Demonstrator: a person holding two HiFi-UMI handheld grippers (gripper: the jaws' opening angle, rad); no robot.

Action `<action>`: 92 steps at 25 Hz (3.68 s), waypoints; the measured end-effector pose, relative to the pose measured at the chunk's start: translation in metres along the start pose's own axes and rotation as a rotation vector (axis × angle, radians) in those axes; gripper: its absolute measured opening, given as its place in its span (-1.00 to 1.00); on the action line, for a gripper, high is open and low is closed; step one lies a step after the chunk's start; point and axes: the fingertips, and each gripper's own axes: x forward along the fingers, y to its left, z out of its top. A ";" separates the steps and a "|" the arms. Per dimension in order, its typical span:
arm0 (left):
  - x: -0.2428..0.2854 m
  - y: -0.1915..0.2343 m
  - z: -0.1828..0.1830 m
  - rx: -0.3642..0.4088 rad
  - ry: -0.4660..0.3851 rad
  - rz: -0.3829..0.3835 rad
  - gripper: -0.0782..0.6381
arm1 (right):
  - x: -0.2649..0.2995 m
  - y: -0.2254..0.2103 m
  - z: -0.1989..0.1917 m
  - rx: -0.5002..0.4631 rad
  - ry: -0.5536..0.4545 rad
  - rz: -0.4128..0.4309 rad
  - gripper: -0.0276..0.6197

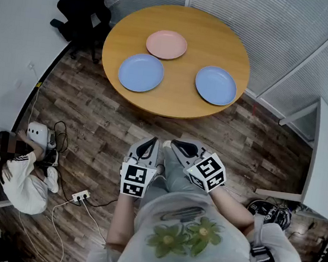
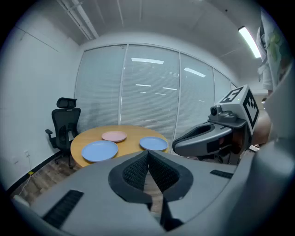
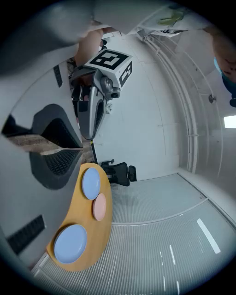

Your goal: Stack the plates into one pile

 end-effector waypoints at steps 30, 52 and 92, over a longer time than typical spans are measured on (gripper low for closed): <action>0.165 0.140 0.072 0.048 0.080 -0.023 -0.73 | 0.131 -0.195 0.078 0.076 -0.061 -0.037 -0.78; 0.308 0.163 0.102 0.028 0.114 -0.107 -0.73 | 0.160 -0.356 0.073 0.143 0.005 -0.179 -0.78; 0.534 0.064 0.047 -0.054 0.398 -0.331 -0.45 | 0.063 -0.561 -0.075 0.505 0.129 -0.646 -0.77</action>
